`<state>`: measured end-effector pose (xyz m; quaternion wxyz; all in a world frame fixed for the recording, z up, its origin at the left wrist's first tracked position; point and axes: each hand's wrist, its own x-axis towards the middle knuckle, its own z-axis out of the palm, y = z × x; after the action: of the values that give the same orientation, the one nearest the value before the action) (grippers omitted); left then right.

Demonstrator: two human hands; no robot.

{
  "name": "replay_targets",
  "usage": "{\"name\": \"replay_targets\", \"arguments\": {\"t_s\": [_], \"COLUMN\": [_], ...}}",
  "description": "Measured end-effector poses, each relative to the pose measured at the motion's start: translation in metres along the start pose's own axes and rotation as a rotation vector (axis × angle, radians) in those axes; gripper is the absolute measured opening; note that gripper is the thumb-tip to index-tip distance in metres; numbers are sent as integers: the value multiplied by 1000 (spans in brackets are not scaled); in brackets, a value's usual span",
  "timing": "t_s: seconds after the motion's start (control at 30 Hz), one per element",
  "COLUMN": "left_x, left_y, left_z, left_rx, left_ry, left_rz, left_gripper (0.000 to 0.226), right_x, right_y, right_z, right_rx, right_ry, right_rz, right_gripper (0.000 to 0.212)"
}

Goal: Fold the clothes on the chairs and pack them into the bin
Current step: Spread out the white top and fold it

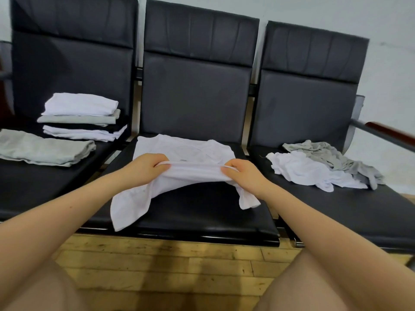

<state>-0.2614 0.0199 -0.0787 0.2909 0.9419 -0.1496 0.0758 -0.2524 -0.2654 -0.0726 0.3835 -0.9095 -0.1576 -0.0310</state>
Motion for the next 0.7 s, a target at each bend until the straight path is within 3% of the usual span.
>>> {"name": "replay_targets", "arguments": {"t_s": [0.17,0.3,0.47,0.57,0.7], "left_x": [-13,-26,-53,-56,-47], "left_y": [-16,-8,8,4,-8], "left_z": [-17,-20,-3,6,-1], "left_rx": [59,-293,-641,-458,-182], "left_ry": [101,138,56,22,7], "left_rz": [-27,-185,-268,-299,-241], "left_gripper": [16,29,20,27,26], "right_x": [-9,-19,-38,-43,-38], "right_y": [2,-1,-7,-8,-2], "right_z": [-13,-18,-2,6,4], "right_rx": [-70,9,80,49,5], "right_ry": [85,37,-146,-283,-286], "right_rz": [-12,115,205,218,169], "right_gripper": [32,36,39,41,42]}}
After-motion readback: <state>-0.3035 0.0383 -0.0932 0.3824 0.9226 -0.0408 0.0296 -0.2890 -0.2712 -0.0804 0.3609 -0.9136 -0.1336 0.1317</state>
